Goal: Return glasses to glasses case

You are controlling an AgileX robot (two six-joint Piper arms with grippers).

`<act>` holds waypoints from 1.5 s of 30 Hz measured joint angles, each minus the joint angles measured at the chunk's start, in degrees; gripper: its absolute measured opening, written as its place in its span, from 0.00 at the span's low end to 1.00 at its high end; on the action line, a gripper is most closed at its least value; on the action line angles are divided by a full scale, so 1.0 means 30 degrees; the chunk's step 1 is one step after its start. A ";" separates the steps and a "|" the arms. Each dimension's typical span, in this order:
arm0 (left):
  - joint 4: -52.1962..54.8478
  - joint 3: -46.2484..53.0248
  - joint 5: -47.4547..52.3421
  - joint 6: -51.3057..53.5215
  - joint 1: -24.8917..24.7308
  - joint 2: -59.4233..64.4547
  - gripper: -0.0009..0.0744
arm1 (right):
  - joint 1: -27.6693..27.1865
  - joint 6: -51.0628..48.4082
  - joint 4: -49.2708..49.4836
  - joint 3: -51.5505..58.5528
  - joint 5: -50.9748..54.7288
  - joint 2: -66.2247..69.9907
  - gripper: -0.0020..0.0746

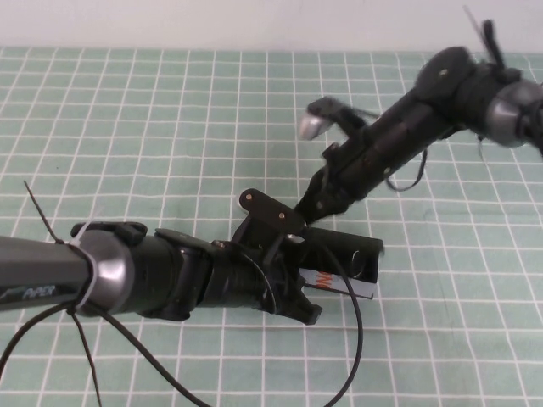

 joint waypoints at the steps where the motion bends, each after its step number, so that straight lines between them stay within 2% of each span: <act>1: 0.0000 0.0000 0.0000 0.0000 0.0000 0.0000 0.01 | 0.0265 0.0168 -0.0166 0.0225 0.0015 0.0000 0.01; 17: 0.0000 0.0000 0.0584 0.0000 0.0000 0.0000 0.01 | 0.0669 0.1231 -0.0012 0.2304 -0.0341 -0.0323 0.01; 22: 0.0415 0.0000 0.1219 -0.0788 0.0000 -0.1256 0.01 | 0.0669 0.0730 0.0105 0.2304 -0.0341 -0.0380 0.01; 28: 0.4132 0.0434 0.2124 -0.2119 0.0000 -0.4715 0.01 | 0.0669 0.0649 0.0149 0.1947 -0.0432 -0.0922 0.01; 33: 0.9108 0.1799 0.2011 -0.5678 0.0094 -0.8179 0.01 | 0.0517 0.0649 0.0643 0.1579 -0.2094 -0.2750 0.01; 36: 1.2612 0.2374 0.2814 -0.8242 0.1014 -1.0623 0.01 | 0.0489 0.1133 0.0215 0.1579 -0.4463 -0.4405 0.01; 39: 1.5623 0.2562 0.4472 -1.0902 0.2695 -1.3019 0.01 | 0.0489 0.2019 -0.0565 0.1579 -0.6565 -0.6135 0.01; 45: 1.9162 0.2602 0.9234 -1.4059 0.7124 -1.6726 0.01 | 0.0489 0.2525 -0.2022 0.2037 -0.8563 -0.9787 0.01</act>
